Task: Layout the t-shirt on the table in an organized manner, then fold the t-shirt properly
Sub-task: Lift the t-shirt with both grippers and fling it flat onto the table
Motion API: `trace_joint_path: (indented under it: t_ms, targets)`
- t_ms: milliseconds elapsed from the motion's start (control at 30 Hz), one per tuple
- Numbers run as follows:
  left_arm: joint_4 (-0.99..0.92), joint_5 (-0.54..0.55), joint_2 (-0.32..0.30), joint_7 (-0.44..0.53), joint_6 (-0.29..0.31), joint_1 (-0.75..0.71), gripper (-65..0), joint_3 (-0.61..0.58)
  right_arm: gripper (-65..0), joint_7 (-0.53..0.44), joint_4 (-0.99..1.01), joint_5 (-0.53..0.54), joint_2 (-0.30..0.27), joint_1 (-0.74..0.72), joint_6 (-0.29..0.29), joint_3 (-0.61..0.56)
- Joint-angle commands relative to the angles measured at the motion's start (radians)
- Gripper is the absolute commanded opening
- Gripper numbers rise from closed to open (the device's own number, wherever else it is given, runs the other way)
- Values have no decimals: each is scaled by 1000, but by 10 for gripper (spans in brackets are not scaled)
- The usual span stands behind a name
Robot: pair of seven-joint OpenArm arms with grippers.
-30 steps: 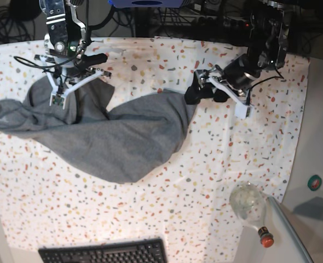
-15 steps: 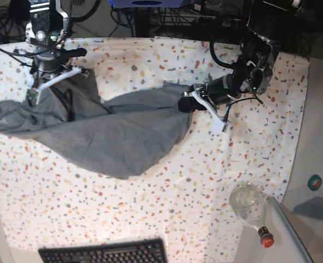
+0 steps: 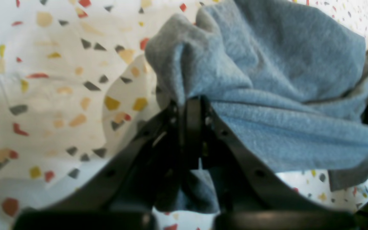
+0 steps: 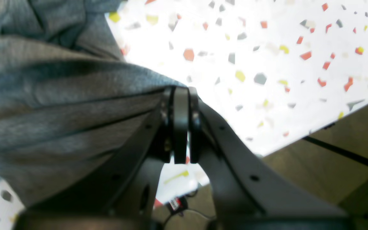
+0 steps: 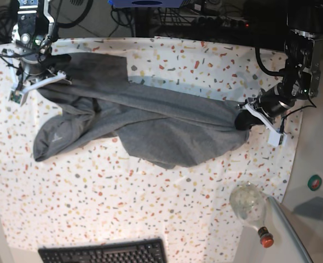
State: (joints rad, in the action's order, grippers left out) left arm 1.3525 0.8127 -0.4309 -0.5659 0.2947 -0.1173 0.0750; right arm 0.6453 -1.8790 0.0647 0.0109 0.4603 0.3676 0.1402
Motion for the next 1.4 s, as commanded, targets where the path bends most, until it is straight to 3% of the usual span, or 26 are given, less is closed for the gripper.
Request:
trace_joint_path:
  t_ms: [0, 67, 167, 333, 533, 667, 733, 800, 933, 1100, 1167, 1367]
  targets:
    - [31, 3, -16, 20, -13, 18, -650, 12, -650, -32, -21, -36, -12, -25, 24, 9]
    - [60, 1, 5, -32, -59, 37, -650, 12, -650, -31, -18, -39, -25, -80, 17, 16]
    - [127, -56, 40, -76, -171, 124, -650, -73, -650, -3, 9, -38, -87, -199, -42, 17]
    - [120, -204, 136, -78, -208, 359, -650, -174, -650, 113, 40, -38, -182, -461, -57, 16]
    - [17, -261, 310, -124, -208, 775, -650, -183, -650, 80, 126, -36, -349, -786, -250, 74]
    - [63, -261, 333, -164, -208, 899, -650, -185, -650, -69, 134, -39, -374, -848, -385, 206]
    - [117, -260, 350, -217, -208, 908, -650, -185, -650, -94, 101, -39, -397, -848, -448, 260]
    - [178, -260, 349, -262, -208, 865, -650, -186, -650, -69, 51, -39, -394, -817, -490, 292]
    - [325, -264, 280, -279, -208, 650, -650, -174, -650, -18, -55, -41, -365, -604, -491, 309]
    - [417, -266, 211, -279, -208, 342, -650, -172, -650, -22, -58, -39, -222, -349, -491, 341]
    - [416, -266, 185, -277, -208, 238, -650, -172, -650, -22, -20, -39, -164, -292, -491, 338]
    - [267, -266, 180, -274, -208, 83, -650, -172, -650, -22, 227, -39, -108, -265, -491, 342]
